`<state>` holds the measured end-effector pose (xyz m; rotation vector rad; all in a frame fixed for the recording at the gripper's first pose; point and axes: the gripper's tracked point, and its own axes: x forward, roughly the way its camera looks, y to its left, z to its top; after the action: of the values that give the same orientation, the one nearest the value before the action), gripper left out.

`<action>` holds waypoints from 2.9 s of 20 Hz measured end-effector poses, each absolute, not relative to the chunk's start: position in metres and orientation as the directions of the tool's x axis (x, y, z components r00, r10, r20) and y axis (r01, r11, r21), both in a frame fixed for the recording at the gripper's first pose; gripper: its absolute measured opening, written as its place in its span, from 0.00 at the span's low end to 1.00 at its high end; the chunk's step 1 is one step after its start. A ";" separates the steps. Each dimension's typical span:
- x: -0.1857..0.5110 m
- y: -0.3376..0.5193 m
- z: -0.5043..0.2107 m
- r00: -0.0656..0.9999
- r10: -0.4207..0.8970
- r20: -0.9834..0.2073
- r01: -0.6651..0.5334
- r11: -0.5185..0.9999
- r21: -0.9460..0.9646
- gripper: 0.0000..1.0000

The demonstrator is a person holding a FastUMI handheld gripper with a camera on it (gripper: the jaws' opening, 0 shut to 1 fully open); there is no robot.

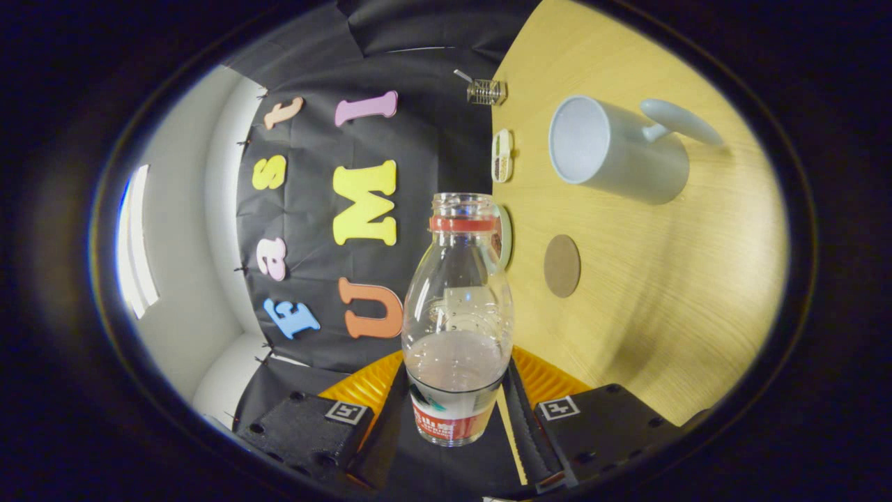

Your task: Take the bottle from table, then pour the juice into the cup, finally place the bottle on the coaster

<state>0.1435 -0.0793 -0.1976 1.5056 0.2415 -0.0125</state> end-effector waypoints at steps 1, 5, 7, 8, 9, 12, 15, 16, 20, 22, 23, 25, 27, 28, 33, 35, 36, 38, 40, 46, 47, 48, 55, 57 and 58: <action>0.145 -0.082 -0.196 0.976 0.137 -0.167 0.160 0.057 0.985 0.74; 0.157 -0.093 -0.196 0.980 0.113 -0.165 0.166 -0.002 0.986 0.74; 0.160 -0.096 -0.194 0.981 0.107 -0.164 0.167 -0.023 0.986 0.74; 0.162 -0.096 -0.195 0.980 0.107 -0.166 0.170 -0.030 0.985 0.74; 0.162 -0.097 -0.194 0.981 0.104 -0.165 0.170 -0.039 0.985 0.74; 0.166 -0.099 -0.191 0.982 0.100 -0.160 0.167 -0.065 0.984 0.74; 0.167 -0.102 -0.189 0.983 0.094 -0.160 0.168 -0.083 0.982 0.74; 0.168 -0.103 -0.188 0.983 0.092 -0.158 0.166 -0.092 0.982 0.74; 0.169 -0.106 -0.186 0.984 0.086 -0.157 0.166 -0.115 0.979 0.74; 0.170 -0.107 -0.184 0.985 0.083 -0.153 0.163 -0.127 0.978 0.74; 0.169 -0.109 -0.183 0.985 0.082 -0.153 0.163 -0.132 0.978 0.74; 0.171 -0.109 -0.181 0.985 0.083 -0.151 0.162 -0.142 0.977 0.74; 0.172 -0.109 -0.179 0.985 0.085 -0.150 0.162 -0.153 0.975 0.74; 0.173 -0.108 -0.177 0.985 0.087 -0.146 0.159 -0.160 0.974 0.74; 0.177 -0.104 -0.170 0.987 0.100 -0.128 0.145 -0.187 0.972 0.74; 0.178 -0.103 -0.167 0.986 0.105 -0.129 0.148 -0.198 0.969 0.74; 0.179 -0.102 -0.166 0.986 0.107 -0.128 0.148 -0.204 0.968 0.74; 0.178 -0.102 -0.164 0.986 0.109 -0.123 0.144 -0.217 0.965 0.74; 0.176 -0.100 -0.161 0.987 0.112 -0.117 0.140 -0.229 0.963 0.74; 0.178 -0.102 -0.151 0.988 0.110 -0.106 0.133 -0.275 0.952 0.74; 0.179 -0.103 -0.150 0.988 0.110 -0.106 0.133 -0.280 0.951 0.74; 0.179 -0.105 -0.150 0.989 0.105 -0.106 0.132 -0.288 0.949 0.74; 0.181 -0.111 -0.146 0.990 0.097 -0.106 0.132 -0.324 0.937 0.74; 0.181 -0.112 -0.145 0.989 0.099 -0.108 0.135 -0.336 0.932 0.74; 0.181 -0.111 -0.146 0.988 0.103 -0.112 0.141 -0.342 0.929 0.74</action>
<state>0.1811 -0.1112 -0.1458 1.9229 0.1749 -0.0386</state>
